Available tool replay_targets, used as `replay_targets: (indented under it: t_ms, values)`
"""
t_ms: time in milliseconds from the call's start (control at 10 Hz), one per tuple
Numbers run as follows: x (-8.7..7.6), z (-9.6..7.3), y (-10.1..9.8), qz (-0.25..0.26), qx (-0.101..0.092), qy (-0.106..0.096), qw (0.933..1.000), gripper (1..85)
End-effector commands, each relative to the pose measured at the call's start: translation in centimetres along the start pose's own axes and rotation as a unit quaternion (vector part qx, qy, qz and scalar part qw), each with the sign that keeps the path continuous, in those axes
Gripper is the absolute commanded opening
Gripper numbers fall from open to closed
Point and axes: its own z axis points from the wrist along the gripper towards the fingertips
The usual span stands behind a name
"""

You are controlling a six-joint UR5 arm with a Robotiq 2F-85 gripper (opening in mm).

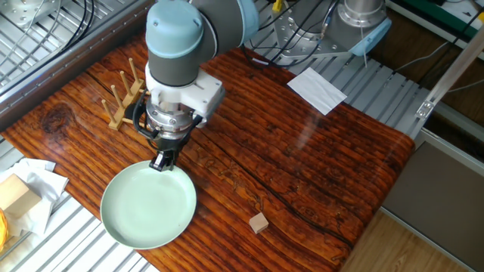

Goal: Put the dish on the dish rack

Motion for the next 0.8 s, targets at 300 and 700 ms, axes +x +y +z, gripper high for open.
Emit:
replay_targets:
  t_ms: [300,700]
  values:
    - [1.3,-6.8,-2.5,0.013,-0.006,0.092,0.9957,1.0]
    - [2.4,-10.4,-1.2,0.025,-0.033,0.182,0.9824,1.0]
